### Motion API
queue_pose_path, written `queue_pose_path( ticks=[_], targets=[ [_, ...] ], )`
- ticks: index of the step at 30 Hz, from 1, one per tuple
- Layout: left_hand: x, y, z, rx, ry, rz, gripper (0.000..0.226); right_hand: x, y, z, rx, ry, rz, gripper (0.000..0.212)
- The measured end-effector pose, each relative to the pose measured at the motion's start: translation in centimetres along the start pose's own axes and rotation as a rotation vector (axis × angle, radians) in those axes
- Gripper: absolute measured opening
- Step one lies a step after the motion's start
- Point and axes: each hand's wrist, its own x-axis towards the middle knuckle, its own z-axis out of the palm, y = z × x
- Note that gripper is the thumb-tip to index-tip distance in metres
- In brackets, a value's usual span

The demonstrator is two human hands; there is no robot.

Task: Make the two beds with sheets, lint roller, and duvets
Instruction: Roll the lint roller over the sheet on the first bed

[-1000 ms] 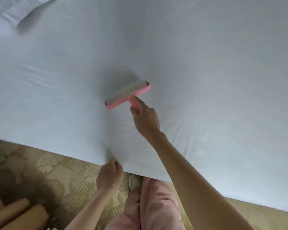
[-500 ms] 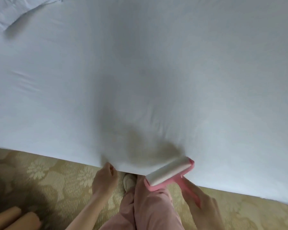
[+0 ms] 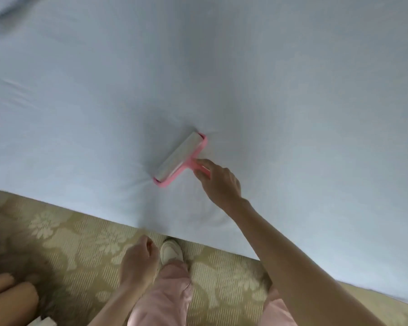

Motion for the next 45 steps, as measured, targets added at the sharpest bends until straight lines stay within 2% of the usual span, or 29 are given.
queue_pose_path(
  ticks=[4, 8, 10, 12, 13, 15, 18, 20, 24, 29, 33, 39, 43, 45],
  targets=[
    [-2.4, 3.5, 4.1, -0.008, 0.043, -0.049, 0.018, -9.5, 10.4, -3.8, -0.029, -0.024, 0.015, 0.034],
    [-7.4, 8.6, 9.5, -0.068, 0.055, -0.132, 0.022, -21.1, 21.7, -9.4, -0.068, -0.124, 0.146, 0.031],
    [-10.5, 11.9, 12.4, -0.103, 0.043, -0.163, 0.019, -25.0, 25.5, -12.0, -0.124, -0.056, 0.143, 0.032],
    [-13.1, 15.4, 15.1, -0.117, 0.011, -0.181, 0.018, -27.1, 27.5, -15.4, -0.11, 0.047, 0.128, 0.012],
    [-14.2, 16.9, 16.4, -0.126, -0.006, -0.189, 0.019, -27.5, 27.8, -17.1, -0.093, 0.09, 0.115, 0.014],
    [-15.9, 19.3, 18.8, -0.167, -0.015, -0.209, 0.023, -26.6, 27.6, -19.4, -0.105, 0.035, 0.054, 0.007],
    [-17.8, 22.3, 21.1, -0.218, 0.002, -0.245, 0.022, -20.9, 25.5, -21.0, 0.039, -0.073, -0.025, 0.025],
    [-18.8, 23.9, 22.1, -0.258, 0.035, -0.256, 0.023, -16.3, 23.4, -20.4, 0.019, -0.037, -0.115, 0.029],
    [-20.2, 25.0, 23.3, -0.293, 0.113, -0.268, 0.021, -11.6, 23.5, -16.8, 0.081, -0.059, -0.075, 0.031],
    [-21.8, 24.4, 24.3, -0.254, 0.118, -0.324, 0.02, -20.7, 32.5, -16.1, 0.018, -0.026, 0.063, 0.031],
    [-22.9, 25.5, 25.8, -0.307, 0.128, -0.332, 0.019, -24.4, 37.2, -17.2, 0.051, 0.135, 0.076, 0.021],
    [-25.1, 25.6, 27.2, -0.371, 0.244, -0.308, 0.016, -26.8, 37.4, -20.2, 0.069, 0.041, 0.054, 0.018],
    [-28.2, 25.3, 27.4, -0.379, 0.284, -0.334, 0.016, -24.4, 33.3, -20.0, 0.036, -0.063, -0.145, 0.026],
    [-29.8, 25.3, 27.8, -0.375, 0.302, -0.343, 0.016, -21.9, 32.2, -18.7, 0.008, -0.094, -0.183, 0.03]
  ],
)
